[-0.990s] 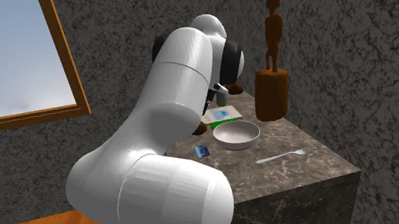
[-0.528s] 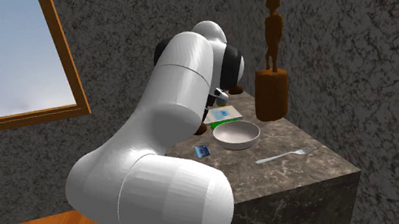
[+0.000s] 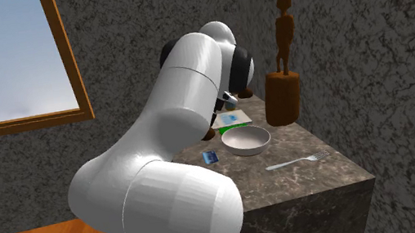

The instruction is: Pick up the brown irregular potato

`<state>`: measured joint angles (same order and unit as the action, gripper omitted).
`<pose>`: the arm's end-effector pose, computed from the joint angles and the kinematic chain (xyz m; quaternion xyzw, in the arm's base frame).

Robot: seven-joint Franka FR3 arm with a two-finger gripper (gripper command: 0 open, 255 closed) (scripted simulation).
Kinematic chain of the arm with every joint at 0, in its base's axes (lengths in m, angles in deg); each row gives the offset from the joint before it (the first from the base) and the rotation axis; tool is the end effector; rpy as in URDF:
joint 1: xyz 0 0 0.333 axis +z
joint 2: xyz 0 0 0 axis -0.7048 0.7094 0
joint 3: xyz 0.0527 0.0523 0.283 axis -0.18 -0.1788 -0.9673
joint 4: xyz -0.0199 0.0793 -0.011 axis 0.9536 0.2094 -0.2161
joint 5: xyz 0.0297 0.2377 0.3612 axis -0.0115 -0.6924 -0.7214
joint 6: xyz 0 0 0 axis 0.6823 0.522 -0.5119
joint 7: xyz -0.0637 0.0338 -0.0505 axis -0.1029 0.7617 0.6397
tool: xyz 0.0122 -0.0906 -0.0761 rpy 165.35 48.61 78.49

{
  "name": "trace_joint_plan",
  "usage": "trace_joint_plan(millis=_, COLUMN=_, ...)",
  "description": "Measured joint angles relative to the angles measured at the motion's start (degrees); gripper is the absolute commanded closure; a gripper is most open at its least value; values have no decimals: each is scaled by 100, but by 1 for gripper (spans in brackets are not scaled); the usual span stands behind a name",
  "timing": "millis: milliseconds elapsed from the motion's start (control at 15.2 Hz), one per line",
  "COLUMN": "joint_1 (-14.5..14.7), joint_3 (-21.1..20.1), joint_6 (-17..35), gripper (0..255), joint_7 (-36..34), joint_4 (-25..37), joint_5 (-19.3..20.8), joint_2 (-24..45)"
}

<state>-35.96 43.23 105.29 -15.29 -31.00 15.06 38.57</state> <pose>0.6821 0.2840 0.1900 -0.8541 0.4311 0.2896 0.0299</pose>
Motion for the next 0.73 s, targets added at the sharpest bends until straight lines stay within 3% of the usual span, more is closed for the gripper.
trace_joint_plan(millis=726, joint_1=-25, joint_3=-40, joint_6=-425, gripper=255, joint_7=-161, joint_4=138, joint_5=-29, joint_2=-295)
